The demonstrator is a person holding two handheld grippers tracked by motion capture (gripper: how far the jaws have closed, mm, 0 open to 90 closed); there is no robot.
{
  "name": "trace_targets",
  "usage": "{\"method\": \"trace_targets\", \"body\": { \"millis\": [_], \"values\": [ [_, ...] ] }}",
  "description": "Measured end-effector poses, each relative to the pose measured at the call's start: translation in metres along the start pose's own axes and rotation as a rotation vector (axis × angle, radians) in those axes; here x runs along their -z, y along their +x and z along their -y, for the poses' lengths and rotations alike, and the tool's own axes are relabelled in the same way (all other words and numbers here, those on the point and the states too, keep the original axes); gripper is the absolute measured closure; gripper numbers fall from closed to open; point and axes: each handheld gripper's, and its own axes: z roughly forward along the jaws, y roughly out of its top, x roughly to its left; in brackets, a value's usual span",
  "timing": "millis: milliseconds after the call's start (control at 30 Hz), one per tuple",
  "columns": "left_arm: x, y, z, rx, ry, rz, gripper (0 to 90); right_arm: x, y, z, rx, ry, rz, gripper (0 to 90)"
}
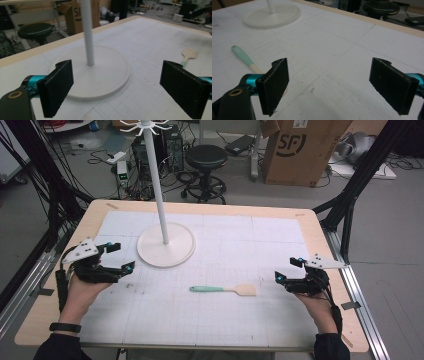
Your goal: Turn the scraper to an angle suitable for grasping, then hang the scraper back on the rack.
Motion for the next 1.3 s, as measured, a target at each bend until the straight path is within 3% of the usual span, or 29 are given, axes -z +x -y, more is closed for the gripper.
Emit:
{"method": "trace_targets", "body": {
  "millis": [100,267,633,900,1133,1300],
  "values": [
    [0.012,0.009,0.010,0.036,0.001,-0.038,12.1,-0.001,0.003,0.000,0.003,-0.006,-0.005,14.8],
    [0.024,0.019,0.023,0.069,-0.002,-0.061,11.8,-0.006,0.008,0.000,0.013,-0.009,-0.028,14.8],
    [0.025,0.020,0.024,0.065,-0.009,-0.054,11.9,-0.010,0.008,-0.002,0.015,-0.007,-0.051,14.9],
    [0.029,0.019,0.024,0.060,-0.019,-0.047,12.2,-0.020,0.010,-0.020,0.091,0.017,-0.136,14.9],
    [0.031,0.018,0.025,0.061,-0.023,-0.040,12.2,-0.037,0.020,-0.026,0.154,0.053,-0.192,14.9],
    [0.033,0.016,0.026,0.057,-0.019,-0.038,12.2,-0.052,0.031,-0.028,0.183,0.083,-0.266,14.9]
  ]
}}
